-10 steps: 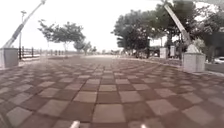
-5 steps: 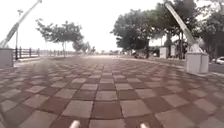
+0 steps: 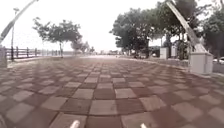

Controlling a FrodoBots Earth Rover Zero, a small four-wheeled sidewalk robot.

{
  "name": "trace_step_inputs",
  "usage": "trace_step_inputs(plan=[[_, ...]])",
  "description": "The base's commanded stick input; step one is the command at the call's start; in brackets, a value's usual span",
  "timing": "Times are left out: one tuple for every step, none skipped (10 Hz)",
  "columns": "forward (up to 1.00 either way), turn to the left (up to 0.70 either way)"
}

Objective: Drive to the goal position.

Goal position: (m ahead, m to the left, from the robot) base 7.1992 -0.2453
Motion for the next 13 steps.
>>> trace_step_inputs(plan=[[0.7, 0.0], [0.7, 0.0], [0.7, 0.01], [0.7, 0.27], [0.7, 0.27], [0.7, 0.27], [0.7, 0.27], [0.7, 0.27], [0.7, 0.27], [0.7, 0.27], [0.7, 0.27], [0.7, 0.27], [0.7, 0.27]])
